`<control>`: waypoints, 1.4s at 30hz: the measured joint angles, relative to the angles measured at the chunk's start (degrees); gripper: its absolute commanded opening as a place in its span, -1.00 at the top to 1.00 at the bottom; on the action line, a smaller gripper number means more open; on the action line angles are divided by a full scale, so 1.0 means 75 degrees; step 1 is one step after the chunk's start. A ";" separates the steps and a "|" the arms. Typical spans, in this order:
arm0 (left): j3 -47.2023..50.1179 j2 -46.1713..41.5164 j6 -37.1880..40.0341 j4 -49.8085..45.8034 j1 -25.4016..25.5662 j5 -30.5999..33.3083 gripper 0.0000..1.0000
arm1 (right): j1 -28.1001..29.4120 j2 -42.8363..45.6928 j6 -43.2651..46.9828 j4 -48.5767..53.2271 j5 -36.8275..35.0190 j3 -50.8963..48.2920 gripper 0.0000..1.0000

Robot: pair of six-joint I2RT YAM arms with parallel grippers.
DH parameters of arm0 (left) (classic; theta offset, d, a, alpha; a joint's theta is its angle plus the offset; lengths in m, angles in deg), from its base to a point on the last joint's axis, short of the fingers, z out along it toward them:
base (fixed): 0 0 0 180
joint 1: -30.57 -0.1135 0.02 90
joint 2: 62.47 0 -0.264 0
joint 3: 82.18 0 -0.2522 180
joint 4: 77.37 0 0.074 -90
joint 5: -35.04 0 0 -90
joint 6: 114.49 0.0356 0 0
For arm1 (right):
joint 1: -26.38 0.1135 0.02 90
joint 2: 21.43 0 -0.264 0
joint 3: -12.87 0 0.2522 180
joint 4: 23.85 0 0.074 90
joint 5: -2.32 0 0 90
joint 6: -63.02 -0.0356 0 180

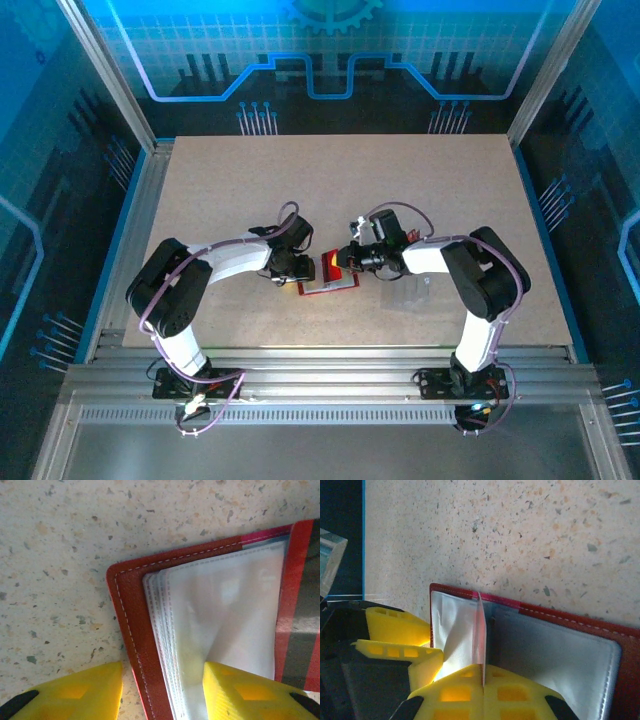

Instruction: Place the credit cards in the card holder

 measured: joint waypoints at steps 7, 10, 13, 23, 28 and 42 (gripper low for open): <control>0.0003 0.0000 0.0000 0.0012 0.0000 -0.0006 0.09 | 0.0160 0.0073 -0.0274 -0.0265 -0.0023 -0.0242 1.00; 0.0012 0.0000 0.0000 0.0023 0.0000 -0.0009 0.09 | 0.0233 0.0073 -0.0382 -0.0367 -0.0020 -0.0329 1.00; 0.0038 -0.0009 0.0000 0.0052 0.0000 -0.0015 0.09 | 0.0271 0.0076 -0.0440 -0.0434 -0.0026 -0.0385 1.00; 0.0079 -0.0029 0.0000 0.0114 0.0000 -0.0020 0.09 | 0.0271 0.0108 -0.0411 -0.0306 -0.0050 -0.0388 1.00; 0.0102 -0.0052 0.0000 0.0143 0.0000 -0.0020 0.09 | 0.0271 -0.0050 -0.0315 -0.0026 -0.0017 -0.0023 1.00; 0.0152 -0.0087 0.0000 0.0192 -0.0006 -0.0047 0.09 | 0.0659 -0.0565 -0.0187 0.0146 0.0061 0.0562 1.00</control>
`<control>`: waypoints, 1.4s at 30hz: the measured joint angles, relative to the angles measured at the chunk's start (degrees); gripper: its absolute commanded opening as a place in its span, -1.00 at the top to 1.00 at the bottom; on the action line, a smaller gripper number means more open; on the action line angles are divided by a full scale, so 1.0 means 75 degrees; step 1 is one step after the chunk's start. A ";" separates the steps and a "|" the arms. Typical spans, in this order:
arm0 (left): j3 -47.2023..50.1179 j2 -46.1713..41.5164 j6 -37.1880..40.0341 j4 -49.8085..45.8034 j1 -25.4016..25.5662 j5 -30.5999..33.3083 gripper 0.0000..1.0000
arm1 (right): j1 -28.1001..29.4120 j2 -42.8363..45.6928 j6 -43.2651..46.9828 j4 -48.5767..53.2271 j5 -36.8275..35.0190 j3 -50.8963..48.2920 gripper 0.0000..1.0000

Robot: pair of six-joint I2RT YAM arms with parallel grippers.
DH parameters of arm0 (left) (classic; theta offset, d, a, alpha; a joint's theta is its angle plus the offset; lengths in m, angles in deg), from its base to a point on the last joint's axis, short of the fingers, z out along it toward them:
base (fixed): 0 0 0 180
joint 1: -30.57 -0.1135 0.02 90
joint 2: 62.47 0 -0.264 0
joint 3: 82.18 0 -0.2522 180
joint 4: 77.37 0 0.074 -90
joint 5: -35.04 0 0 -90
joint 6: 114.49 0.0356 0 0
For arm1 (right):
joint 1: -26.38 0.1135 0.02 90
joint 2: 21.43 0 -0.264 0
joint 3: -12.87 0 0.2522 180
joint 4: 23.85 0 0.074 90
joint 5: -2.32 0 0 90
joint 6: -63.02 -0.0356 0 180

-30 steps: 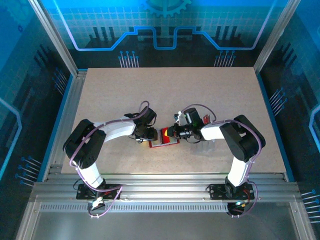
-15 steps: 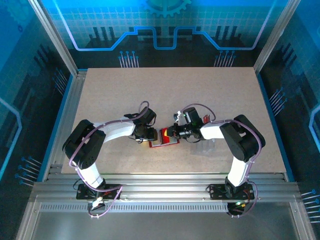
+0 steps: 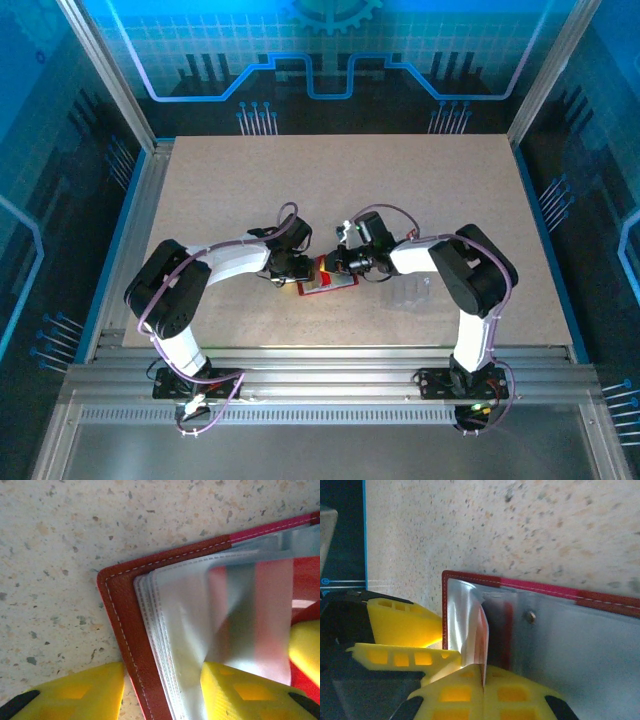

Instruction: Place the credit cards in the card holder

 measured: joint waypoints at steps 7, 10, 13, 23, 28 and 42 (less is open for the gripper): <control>-0.0006 -0.0079 0.0000 -0.0047 -0.0029 -0.0146 0.02 | 0.0017 -0.0064 0.0058 0.0026 -0.0026 0.0050 0.75; 0.0000 -0.0213 -0.0026 -0.0087 -0.0102 -0.0382 -0.03 | 0.0017 -0.0061 0.0166 0.0195 -0.0041 0.0050 0.56; 0.0041 -0.0560 -0.0087 -0.0108 -0.0274 -0.0711 -0.03 | 0.0012 -0.0003 0.0277 0.0425 -0.0032 0.0175 0.40; 0.0047 -0.0857 -0.0312 0.0163 -0.0868 -0.1445 0.49 | 0.0012 0.0055 0.0670 0.1539 -0.0157 0.0679 0.20; 0.0061 -0.0373 -0.0399 0.0525 -0.0985 -0.1728 0.56 | 0.0012 0.0061 0.0833 0.2011 -0.0286 0.0868 0.17; 0.0102 0.0268 -0.0396 0.1020 -0.1000 -0.1955 0.60 | 0.0015 0.0184 0.1166 0.3075 -0.0813 0.1174 0.10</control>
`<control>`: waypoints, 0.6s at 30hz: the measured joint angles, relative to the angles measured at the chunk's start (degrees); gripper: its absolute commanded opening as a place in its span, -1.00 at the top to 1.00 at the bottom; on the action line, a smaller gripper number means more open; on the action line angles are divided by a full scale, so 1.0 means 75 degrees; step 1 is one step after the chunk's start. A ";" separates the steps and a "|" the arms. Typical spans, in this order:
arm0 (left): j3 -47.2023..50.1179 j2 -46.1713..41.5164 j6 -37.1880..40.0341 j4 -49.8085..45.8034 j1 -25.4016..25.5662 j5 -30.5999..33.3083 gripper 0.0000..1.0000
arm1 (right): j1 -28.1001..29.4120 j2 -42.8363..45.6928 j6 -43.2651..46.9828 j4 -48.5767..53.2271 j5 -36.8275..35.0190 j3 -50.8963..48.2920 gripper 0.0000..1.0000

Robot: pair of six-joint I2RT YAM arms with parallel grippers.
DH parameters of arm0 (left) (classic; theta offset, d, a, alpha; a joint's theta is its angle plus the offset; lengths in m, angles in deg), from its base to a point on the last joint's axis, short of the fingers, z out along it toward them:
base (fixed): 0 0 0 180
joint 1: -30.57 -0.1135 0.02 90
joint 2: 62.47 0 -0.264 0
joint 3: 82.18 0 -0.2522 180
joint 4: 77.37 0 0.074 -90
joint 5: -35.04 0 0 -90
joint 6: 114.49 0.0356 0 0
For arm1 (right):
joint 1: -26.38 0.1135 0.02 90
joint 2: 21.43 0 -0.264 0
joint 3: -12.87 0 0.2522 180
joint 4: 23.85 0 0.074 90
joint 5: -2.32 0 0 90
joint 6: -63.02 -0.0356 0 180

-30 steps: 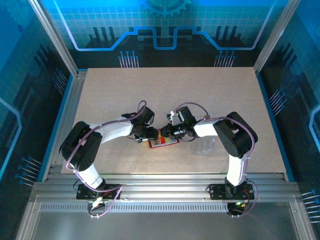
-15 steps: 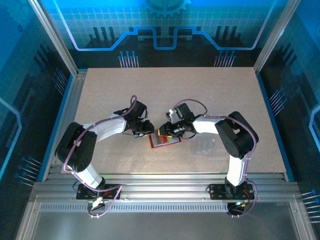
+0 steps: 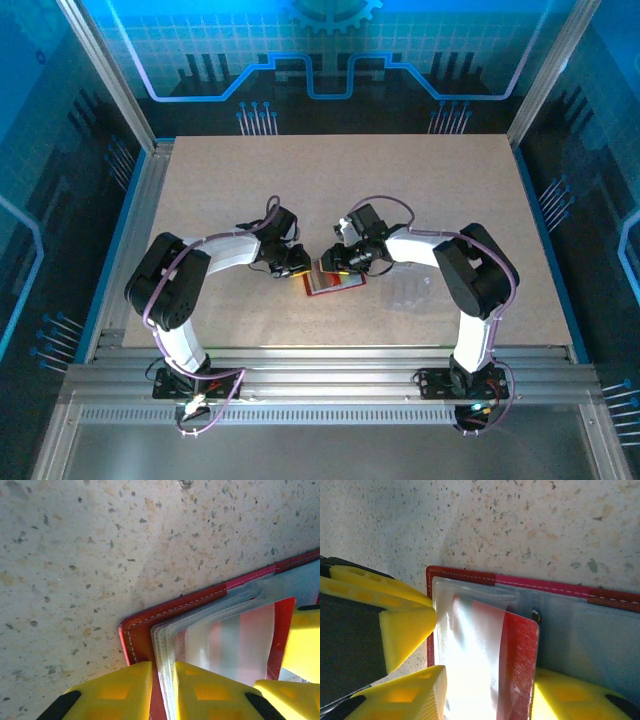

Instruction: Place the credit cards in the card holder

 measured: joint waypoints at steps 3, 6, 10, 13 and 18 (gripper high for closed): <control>0.0006 0.0020 0.0000 0.0032 0.0000 -0.0003 0.60 | 0.0032 0.0003 0.0058 0.0192 -0.0052 0.0099 0.09; 0.0029 0.0020 0.0000 0.0087 0.0000 -0.0003 0.60 | 0.0143 0.0000 0.0099 0.0376 -0.0163 0.0239 0.09; 0.0058 0.0020 0.0000 0.0137 -0.0012 -0.0003 0.59 | 0.0341 -0.0044 0.0146 0.0545 -0.0280 0.0437 0.08; 0.0082 0.0020 -0.0003 0.0166 -0.0061 -0.0006 0.59 | 0.0417 -0.0143 0.0189 0.0568 -0.0338 0.0490 0.06; 0.0099 0.0020 -0.0003 0.0195 -0.0070 -0.0029 0.59 | 0.0481 -0.0160 0.0321 0.0729 -0.0536 0.0583 0.00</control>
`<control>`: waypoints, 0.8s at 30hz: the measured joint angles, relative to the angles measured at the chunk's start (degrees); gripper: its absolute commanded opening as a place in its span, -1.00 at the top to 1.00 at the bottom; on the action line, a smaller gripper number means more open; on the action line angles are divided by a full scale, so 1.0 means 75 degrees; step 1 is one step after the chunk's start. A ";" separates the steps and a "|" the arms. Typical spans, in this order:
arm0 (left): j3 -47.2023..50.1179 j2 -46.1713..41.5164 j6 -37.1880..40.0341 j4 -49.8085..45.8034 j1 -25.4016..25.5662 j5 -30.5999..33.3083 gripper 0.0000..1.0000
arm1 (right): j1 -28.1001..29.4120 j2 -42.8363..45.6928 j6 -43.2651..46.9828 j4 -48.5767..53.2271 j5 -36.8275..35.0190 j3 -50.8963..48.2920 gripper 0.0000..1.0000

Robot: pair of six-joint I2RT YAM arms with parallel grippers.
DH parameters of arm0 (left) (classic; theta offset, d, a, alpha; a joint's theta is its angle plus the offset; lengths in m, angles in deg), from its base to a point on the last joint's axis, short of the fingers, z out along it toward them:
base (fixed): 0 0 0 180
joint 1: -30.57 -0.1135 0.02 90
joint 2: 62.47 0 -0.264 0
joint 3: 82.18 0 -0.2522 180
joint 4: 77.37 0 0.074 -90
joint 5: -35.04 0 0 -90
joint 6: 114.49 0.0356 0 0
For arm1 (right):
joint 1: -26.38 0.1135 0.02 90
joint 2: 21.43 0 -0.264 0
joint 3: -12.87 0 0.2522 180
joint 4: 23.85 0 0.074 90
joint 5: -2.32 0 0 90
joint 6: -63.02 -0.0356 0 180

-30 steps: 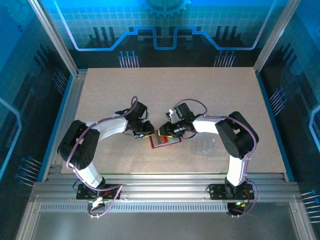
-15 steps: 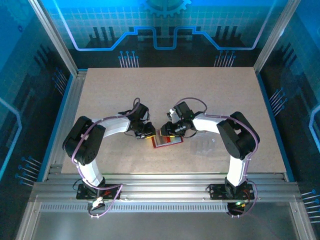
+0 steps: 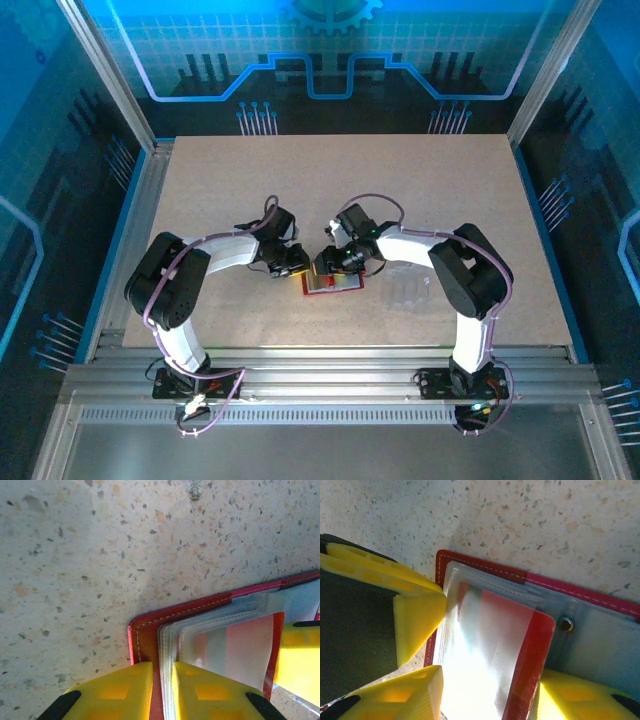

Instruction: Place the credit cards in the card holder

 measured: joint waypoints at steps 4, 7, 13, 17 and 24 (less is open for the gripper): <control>0.0058 -0.0003 -0.0003 0.0111 -0.0029 -0.0032 0.59 | 0.0119 0.0096 0.0221 0.0350 -0.0425 0.0122 -0.13; 0.0140 -0.0006 -0.0006 0.0239 -0.0087 -0.0125 0.59 | 0.0172 0.0189 0.0396 0.0766 -0.0790 0.0286 -0.18; 0.0254 -0.0017 -0.0009 0.0423 -0.0152 -0.0300 0.59 | 0.0175 0.0201 0.0600 0.1250 -0.1105 0.0510 -0.13; 0.0283 -0.0017 -0.0009 0.0458 -0.0187 -0.0347 0.59 | 0.0181 0.0201 0.0624 0.1341 -0.1099 0.0510 0.08; 0.0358 -0.0055 -0.0009 0.0568 -0.0192 -0.0379 0.59 | 0.0184 0.0187 0.0624 0.1355 -0.1072 0.0510 0.17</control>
